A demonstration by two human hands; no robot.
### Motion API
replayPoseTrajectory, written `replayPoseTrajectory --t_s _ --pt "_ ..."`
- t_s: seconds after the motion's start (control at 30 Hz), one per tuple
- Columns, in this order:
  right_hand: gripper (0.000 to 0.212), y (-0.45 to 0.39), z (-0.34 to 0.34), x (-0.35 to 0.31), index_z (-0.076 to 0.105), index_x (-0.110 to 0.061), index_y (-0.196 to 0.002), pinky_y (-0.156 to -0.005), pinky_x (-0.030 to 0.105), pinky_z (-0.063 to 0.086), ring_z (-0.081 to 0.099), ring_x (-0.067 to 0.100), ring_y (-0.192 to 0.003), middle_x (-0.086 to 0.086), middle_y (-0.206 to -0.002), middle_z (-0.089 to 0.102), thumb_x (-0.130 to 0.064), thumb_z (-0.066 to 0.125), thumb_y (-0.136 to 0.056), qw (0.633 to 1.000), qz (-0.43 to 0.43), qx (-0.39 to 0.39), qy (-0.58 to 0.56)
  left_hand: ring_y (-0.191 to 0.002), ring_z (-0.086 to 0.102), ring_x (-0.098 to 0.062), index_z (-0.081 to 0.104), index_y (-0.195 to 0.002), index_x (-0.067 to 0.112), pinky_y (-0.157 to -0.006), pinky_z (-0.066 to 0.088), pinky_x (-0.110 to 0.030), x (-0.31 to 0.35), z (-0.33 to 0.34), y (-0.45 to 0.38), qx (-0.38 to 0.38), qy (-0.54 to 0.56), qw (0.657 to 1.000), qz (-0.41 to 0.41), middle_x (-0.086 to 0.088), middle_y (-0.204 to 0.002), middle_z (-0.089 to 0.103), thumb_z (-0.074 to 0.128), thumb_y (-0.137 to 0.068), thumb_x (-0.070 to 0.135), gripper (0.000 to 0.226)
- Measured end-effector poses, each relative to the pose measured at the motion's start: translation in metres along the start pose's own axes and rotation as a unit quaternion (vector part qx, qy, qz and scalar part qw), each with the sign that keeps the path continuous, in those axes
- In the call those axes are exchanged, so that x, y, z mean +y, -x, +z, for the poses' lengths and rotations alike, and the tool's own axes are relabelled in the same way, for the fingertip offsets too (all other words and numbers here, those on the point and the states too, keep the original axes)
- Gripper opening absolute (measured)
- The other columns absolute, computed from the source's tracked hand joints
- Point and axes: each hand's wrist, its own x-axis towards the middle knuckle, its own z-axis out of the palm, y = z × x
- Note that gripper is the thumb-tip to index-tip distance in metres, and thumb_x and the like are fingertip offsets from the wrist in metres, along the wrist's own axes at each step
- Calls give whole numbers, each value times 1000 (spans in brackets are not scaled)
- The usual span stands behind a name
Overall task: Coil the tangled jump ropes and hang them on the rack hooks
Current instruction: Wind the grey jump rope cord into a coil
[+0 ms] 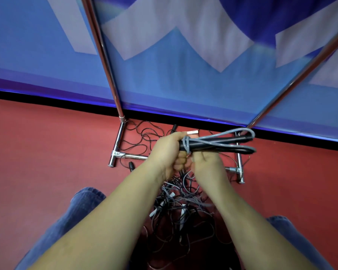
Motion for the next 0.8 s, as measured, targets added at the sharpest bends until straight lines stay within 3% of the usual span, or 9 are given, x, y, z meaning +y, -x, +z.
replayPoseTrajectory --t_s 0.13,0.2,0.27,0.4,0.5,0.57,0.67,0.73,0.8 --pt "51 7 0 -6 64 -24 -55 -55 25 36 45 10 -43 -6 -42 47 -35 38 -98 995 -11 -100 2 -26 19 -8 47 -68 13 -34 16 -10 5 -12 -4 83 -47 994 57 6 -33 28 44 -96 24 30" --pt "47 14 -2 -11 66 -27 -65 -58 29 43 50 13 -44 -3 -47 48 -39 36 -99 989 -23 -146 27 -34 32 -11 57 -71 12 -36 24 -16 7 -22 -9 134 -105 980 103 4 -41 41 47 -94 23 27" --pt "39 22 -4 -17 66 -27 -75 -60 29 46 51 11 -43 -3 -49 48 -38 36 -99 978 -56 -192 61 -47 39 -14 64 -72 11 -43 31 -24 8 -33 -11 199 -218 940 170 1 -53 48 48 -93 23 28" --pt "23 27 -14 -22 61 -27 -73 -52 26 35 37 9 -47 -7 -50 42 -34 53 -94 962 -132 -209 121 -51 33 -19 50 -56 10 -51 27 -33 9 -42 -10 256 -338 876 230 -2 -50 38 50 -93 24 39" --pt "10 15 -24 -15 70 -23 -81 -63 28 41 49 11 -62 -9 -63 52 -31 66 -86 967 -184 -86 155 -58 39 -23 65 -71 0 -57 40 -34 10 -44 -13 201 -402 871 199 -13 -58 50 53 -88 22 31" --pt "7 7 -30 -9 74 -28 -88 -70 24 44 55 6 -73 -16 -73 57 -30 69 -83 963 -227 -19 143 -52 41 -17 67 -69 1 -52 38 -26 12 -44 -11 132 -409 888 166 -9 -54 52 55 -87 19 28" --pt "14 -2 -34 2 72 -31 -91 -77 29 46 57 7 -79 -13 -79 60 -39 61 -88 963 -174 -108 176 -43 37 -9 72 -76 2 -42 31 -17 12 -42 -4 16 -441 890 119 2 -51 51 58 -89 18 25" --pt "34 -4 -34 7 63 -21 -69 -68 34 44 49 11 -62 -9 -62 53 -45 54 -91 959 -111 -190 180 -38 36 -6 71 -84 -3 -40 30 -15 11 -39 1 -28 -433 894 111 4 -53 53 57 -91 18 26" --pt "48 -5 -33 8 49 -15 -55 -58 30 36 37 9 -49 -9 -47 40 -46 50 -92 961 -71 -226 143 -30 35 1 71 -78 6 -35 27 -10 12 -37 6 -59 -376 919 102 3 -63 63 53 -94 11 24"
